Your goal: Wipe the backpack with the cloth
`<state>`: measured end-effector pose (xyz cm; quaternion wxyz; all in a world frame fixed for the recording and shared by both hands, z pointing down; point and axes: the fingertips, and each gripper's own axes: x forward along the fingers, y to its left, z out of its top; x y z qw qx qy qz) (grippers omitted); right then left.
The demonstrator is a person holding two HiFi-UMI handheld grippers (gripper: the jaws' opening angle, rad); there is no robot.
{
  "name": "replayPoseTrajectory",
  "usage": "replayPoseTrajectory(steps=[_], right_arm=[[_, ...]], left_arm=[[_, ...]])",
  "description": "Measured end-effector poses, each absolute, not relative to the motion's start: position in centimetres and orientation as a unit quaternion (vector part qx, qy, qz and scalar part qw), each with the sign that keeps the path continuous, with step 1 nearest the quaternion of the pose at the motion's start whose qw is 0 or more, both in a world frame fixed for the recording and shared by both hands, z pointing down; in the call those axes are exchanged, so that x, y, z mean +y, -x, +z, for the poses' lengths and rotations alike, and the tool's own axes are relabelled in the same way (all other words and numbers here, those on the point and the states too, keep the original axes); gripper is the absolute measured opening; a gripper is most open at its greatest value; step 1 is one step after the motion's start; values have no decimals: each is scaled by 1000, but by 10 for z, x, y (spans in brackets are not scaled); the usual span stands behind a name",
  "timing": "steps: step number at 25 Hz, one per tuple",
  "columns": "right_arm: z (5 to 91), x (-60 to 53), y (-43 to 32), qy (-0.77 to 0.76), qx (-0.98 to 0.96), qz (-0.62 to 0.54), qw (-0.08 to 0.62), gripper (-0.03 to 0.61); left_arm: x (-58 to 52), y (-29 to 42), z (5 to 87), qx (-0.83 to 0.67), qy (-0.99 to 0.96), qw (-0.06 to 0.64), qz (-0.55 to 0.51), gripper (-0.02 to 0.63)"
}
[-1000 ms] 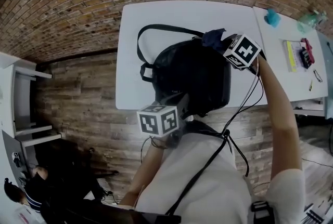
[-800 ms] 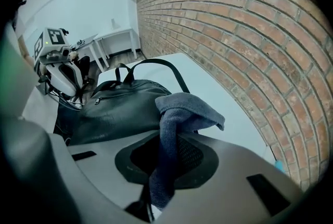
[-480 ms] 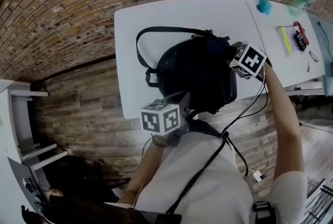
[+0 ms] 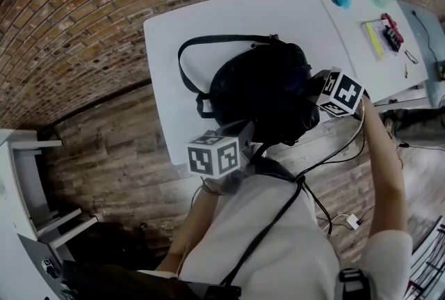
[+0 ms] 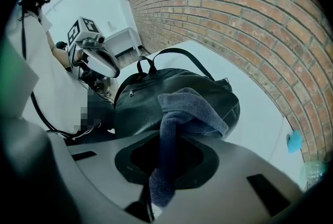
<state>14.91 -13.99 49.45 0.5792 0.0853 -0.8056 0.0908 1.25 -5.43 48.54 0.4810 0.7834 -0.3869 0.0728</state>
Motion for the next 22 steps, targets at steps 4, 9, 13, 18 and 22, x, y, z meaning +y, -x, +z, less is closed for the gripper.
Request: replayPoseTrajectory(steps=[4, 9, 13, 18, 22], right_arm=[[495, -122, -152, -77, -802, 106, 583, 55], [498, -93, -158, -57, -793, 121, 595, 55], [499, -76, -161, -46, -787, 135, 601, 55], [501, -65, -164, -45, -783, 151, 602, 55], [501, -55, -167, -46, -777, 160, 607, 55]], left_arm=[[-53, -9, 485, -382, -786, 480, 77, 5], [-52, -6, 485, -373, -794, 473, 85, 5], [-52, -2, 484, -367, -796, 474, 86, 5], [-52, 5, 485, -366, -796, 475, 85, 5], [-51, 7, 486, -362, -798, 474, 88, 5]])
